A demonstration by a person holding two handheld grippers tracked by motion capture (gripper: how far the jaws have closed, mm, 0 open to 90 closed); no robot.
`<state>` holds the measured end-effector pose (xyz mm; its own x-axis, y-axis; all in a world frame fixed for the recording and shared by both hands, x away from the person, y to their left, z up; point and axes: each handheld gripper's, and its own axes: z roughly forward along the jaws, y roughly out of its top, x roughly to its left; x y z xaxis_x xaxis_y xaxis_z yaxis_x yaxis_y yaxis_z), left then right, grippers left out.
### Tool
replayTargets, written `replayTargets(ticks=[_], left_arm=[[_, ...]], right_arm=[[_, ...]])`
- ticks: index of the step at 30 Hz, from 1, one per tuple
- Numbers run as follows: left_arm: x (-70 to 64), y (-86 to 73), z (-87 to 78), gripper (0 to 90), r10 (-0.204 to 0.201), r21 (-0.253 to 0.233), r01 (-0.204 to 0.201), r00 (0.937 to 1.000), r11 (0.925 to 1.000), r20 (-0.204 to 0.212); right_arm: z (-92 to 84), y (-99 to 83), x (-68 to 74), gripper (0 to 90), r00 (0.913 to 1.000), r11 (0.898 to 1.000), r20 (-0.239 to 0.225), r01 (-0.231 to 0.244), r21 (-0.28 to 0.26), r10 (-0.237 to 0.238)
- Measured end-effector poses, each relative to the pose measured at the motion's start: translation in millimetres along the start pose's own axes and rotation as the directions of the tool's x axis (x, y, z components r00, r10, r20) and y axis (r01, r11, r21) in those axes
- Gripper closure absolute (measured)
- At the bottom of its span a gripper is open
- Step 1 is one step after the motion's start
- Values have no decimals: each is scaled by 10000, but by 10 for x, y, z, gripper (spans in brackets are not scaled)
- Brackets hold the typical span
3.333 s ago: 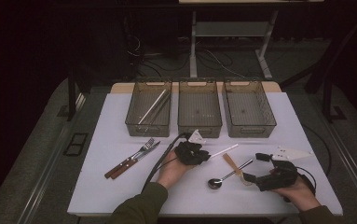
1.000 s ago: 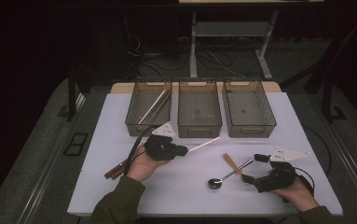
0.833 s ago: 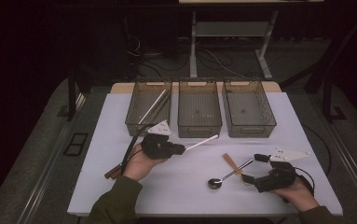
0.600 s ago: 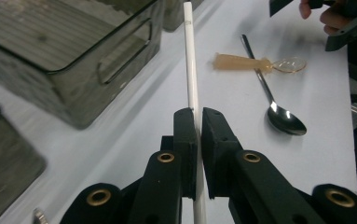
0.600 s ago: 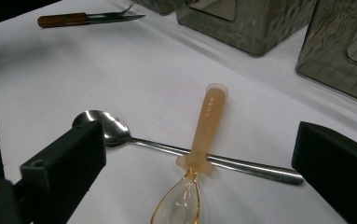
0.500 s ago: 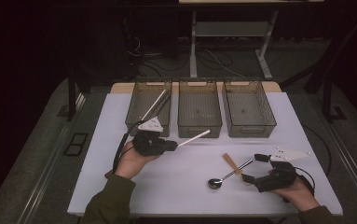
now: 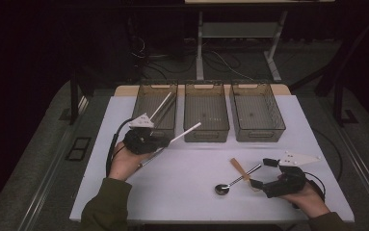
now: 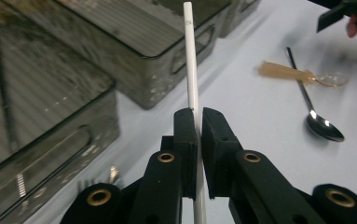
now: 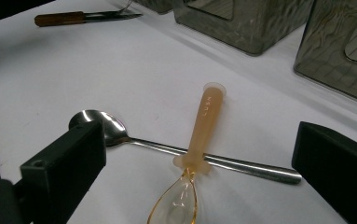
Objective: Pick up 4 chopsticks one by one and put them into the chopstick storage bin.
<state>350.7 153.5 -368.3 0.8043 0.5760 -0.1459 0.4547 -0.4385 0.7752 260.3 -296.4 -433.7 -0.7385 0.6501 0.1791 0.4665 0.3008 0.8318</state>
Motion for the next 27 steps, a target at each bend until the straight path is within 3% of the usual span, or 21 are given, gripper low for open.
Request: replayTargets(ticks=[9, 20, 27], left_arm=[[315, 26, -138, 840, -847, -368, 819, 9930, 9960, -820], [618, 172, -163, 840, -1555, -453, 1499, 9733, 9877, -1688], [789, 315, -123, 840, -1831, -420, 1782, 9569, 9831, -2256]], right_arm=[[-1, -7, -18, 28, 10000, 10000, 38, -69, 35, 69], [0, -6, -20, 28, 9999, 9999, 61, -99, 22, 99], [-10, -8, -30, 28, 9999, 9999, 26, -138, -45, 138]])
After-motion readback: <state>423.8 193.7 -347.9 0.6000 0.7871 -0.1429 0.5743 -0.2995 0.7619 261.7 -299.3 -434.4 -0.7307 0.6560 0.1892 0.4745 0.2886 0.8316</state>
